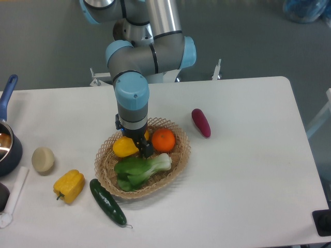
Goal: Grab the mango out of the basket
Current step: 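Lower the gripper onto the yellow mango in the basket, then close the gripper around the yellow mango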
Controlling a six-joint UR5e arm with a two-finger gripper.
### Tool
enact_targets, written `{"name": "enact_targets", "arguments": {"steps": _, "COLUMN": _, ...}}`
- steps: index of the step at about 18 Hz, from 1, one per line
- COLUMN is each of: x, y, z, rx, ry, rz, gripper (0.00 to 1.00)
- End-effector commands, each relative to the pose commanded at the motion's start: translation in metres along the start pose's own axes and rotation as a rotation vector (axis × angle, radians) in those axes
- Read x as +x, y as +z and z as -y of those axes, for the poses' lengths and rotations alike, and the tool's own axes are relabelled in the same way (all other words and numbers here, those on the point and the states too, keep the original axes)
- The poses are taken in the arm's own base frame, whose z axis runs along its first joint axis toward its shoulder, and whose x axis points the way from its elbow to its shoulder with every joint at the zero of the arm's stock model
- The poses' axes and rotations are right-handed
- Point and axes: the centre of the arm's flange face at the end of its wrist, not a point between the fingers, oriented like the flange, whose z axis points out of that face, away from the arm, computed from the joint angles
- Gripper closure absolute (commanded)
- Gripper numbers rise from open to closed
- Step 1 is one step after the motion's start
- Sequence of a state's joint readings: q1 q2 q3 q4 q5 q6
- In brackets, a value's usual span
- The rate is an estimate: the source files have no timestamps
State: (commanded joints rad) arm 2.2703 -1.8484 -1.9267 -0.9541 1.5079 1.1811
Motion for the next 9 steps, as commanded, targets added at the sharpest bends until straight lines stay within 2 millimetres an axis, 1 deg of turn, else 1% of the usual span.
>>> {"name": "enact_targets", "arguments": {"steps": 9, "x": 0.0022, "y": 0.0071, "z": -0.0012, "rx": -0.004, "ry": -0.002, "rz": -0.015, "gripper": 0.00}}
